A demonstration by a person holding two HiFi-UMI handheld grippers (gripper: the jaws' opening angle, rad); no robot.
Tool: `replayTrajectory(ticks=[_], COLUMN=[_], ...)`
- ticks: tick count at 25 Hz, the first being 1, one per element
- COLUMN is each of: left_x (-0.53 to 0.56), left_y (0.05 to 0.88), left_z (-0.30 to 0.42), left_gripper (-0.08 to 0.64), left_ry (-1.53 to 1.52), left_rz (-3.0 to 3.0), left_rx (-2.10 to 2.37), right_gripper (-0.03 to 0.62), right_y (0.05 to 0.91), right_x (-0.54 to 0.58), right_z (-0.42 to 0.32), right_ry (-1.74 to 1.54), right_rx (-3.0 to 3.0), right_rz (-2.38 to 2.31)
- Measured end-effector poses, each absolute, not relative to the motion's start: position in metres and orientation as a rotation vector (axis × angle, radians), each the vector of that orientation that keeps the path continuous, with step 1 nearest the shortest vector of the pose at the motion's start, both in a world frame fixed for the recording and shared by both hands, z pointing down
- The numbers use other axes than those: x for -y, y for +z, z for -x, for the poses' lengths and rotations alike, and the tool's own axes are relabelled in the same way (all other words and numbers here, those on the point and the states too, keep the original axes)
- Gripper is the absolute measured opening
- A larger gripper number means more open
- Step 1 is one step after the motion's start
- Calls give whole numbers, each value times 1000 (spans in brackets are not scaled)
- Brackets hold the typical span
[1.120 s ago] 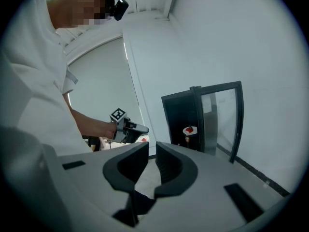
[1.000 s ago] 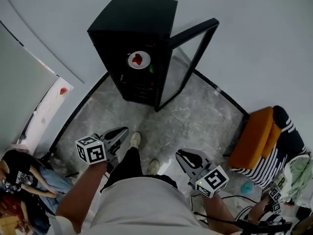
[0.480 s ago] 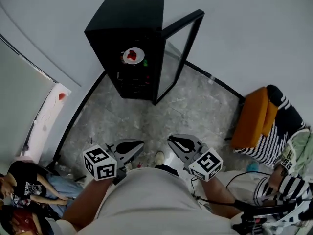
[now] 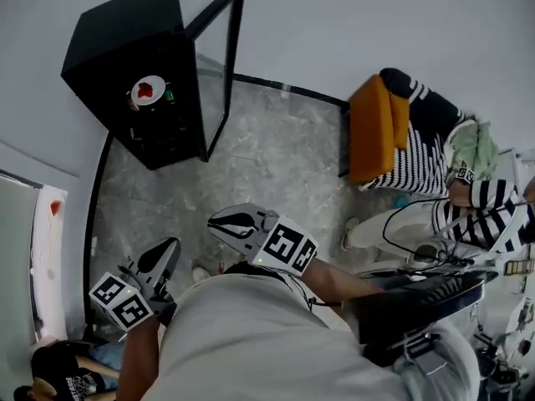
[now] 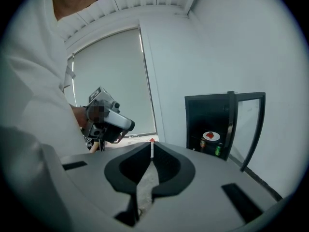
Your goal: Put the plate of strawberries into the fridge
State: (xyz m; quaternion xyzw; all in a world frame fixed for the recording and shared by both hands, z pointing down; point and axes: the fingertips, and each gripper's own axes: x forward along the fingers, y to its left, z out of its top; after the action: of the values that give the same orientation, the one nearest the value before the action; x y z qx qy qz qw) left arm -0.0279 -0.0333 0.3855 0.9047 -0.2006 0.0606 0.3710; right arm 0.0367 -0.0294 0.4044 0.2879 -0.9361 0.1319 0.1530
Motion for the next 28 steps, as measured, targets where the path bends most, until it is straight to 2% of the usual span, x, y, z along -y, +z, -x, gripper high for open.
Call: replayTrajectory(ticks=[14, 28], left_x=[-4, -83], left_y=[397, 406], left_z=[110, 192], left_gripper=[14, 14], left_ry=[64, -51], left_rz=[-2293, -2284], left_rx=[492, 443], right_gripper=[21, 20], right_y=[413, 420], right_x=[-13, -95], right_z=[47, 130], right_ry=[412, 309], right_rx=[2709, 2678], right_rz=[-839, -857])
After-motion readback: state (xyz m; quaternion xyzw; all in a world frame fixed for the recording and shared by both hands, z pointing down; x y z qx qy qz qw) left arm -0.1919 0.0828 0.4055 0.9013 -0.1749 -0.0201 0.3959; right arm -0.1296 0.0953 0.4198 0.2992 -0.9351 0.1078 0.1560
